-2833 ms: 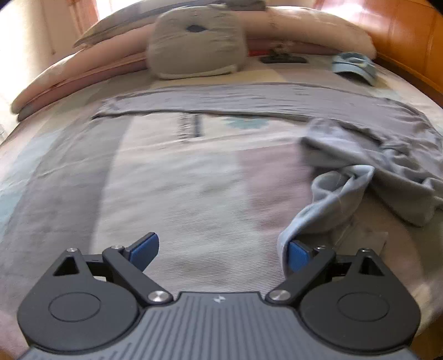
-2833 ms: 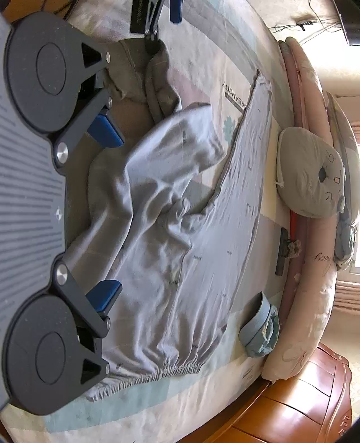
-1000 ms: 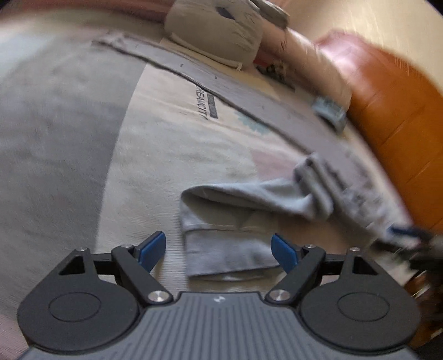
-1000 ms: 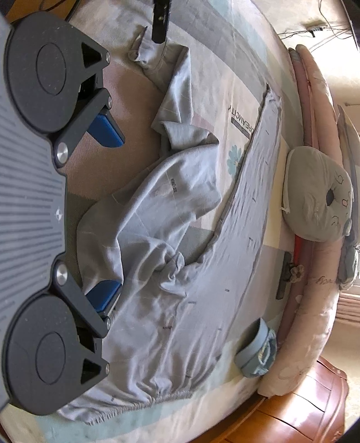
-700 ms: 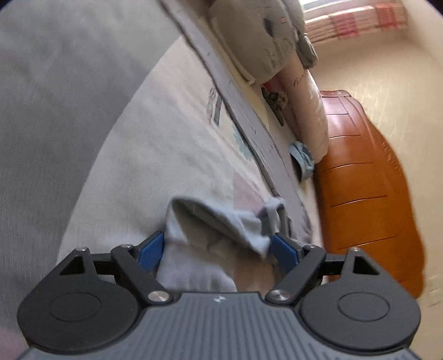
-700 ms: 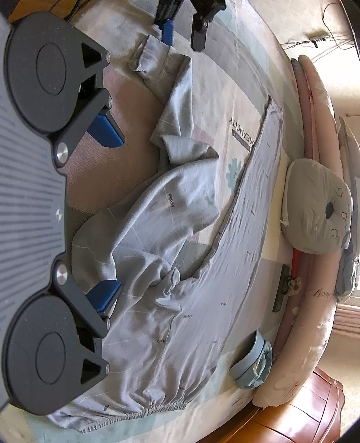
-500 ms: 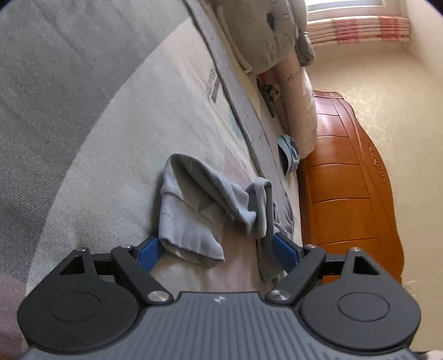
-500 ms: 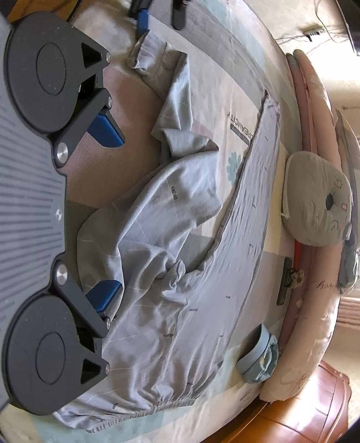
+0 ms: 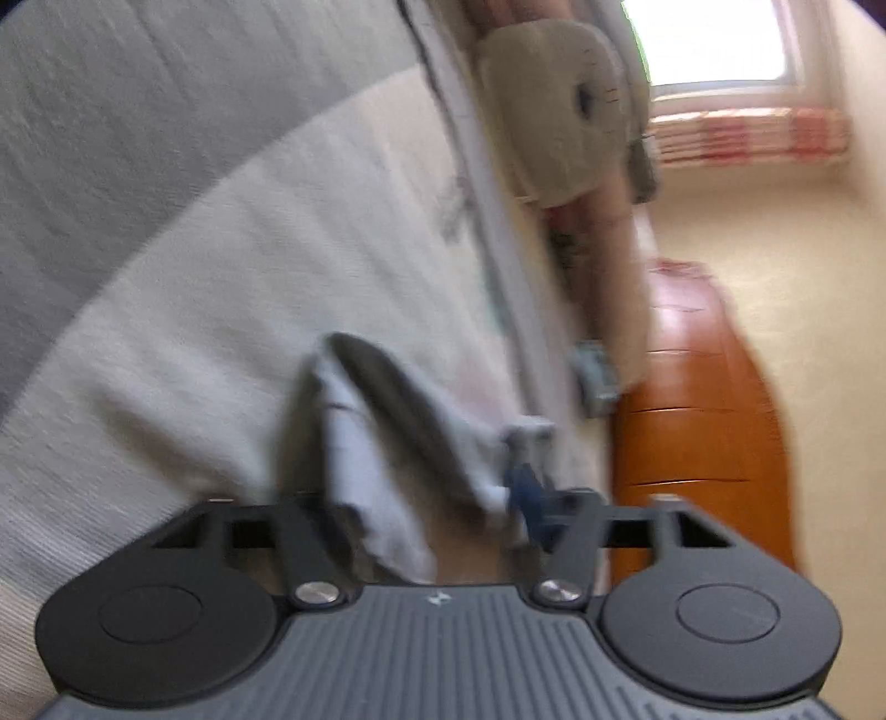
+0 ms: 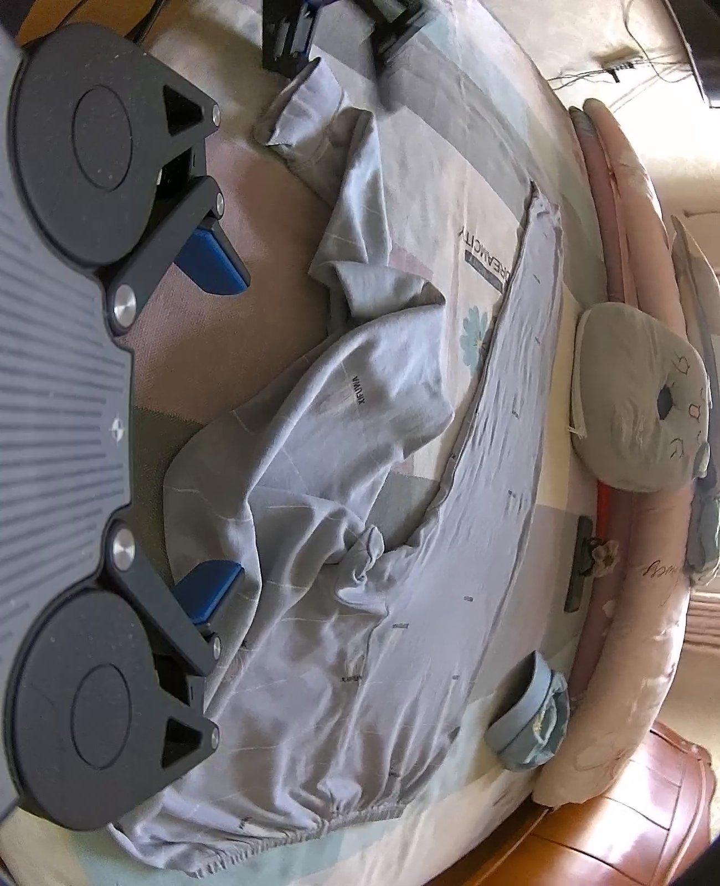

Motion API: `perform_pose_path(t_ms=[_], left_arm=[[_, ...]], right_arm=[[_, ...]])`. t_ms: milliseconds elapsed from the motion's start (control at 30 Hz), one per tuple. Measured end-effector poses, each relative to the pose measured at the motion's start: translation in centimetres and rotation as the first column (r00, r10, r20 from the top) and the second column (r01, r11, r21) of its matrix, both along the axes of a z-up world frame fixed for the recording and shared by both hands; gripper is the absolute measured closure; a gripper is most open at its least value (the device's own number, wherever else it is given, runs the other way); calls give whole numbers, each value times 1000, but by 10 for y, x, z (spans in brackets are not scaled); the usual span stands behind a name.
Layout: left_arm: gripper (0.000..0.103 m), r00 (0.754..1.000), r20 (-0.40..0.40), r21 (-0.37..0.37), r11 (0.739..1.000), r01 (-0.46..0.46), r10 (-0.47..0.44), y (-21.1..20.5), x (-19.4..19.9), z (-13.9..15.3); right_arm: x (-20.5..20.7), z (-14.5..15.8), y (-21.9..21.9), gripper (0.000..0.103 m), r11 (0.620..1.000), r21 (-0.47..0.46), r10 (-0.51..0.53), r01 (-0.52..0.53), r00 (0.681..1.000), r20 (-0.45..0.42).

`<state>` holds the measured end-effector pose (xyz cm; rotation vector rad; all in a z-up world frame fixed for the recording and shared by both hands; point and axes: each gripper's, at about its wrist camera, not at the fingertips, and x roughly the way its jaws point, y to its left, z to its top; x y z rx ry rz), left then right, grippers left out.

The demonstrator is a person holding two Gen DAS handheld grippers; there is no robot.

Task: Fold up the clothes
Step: 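Grasp the grey garment's sleeve cuff with the left gripper and pull it outward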

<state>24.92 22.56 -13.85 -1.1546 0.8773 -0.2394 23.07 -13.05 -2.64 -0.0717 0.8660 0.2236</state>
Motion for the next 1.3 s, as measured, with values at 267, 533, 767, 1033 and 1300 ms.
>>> perform_pose_path(t_ms=[267, 533, 767, 1033, 1300], left_arm=[[94, 1000, -7, 98, 995, -14, 15, -6, 2, -5], [98, 1000, 2, 303, 953, -2, 1, 30, 6, 37], [98, 999, -14, 446, 894, -41, 53, 88, -1, 56], [98, 999, -37, 520, 854, -9, 33, 115, 23, 68], [98, 995, 76, 675, 738, -5, -63, 110, 57, 109]], right_arm=[[1, -5, -4, 0, 1000, -9, -7, 7, 1000, -14], [3, -2, -15, 0, 1000, -3, -26, 26, 1000, -4], [7, -4, -17, 0, 999, 12, -33, 34, 999, -16], [7, -2, -8, 0, 1000, -4, -11, 11, 1000, -10], [5, -1, -8, 0, 999, -17, -30, 30, 999, -10]])
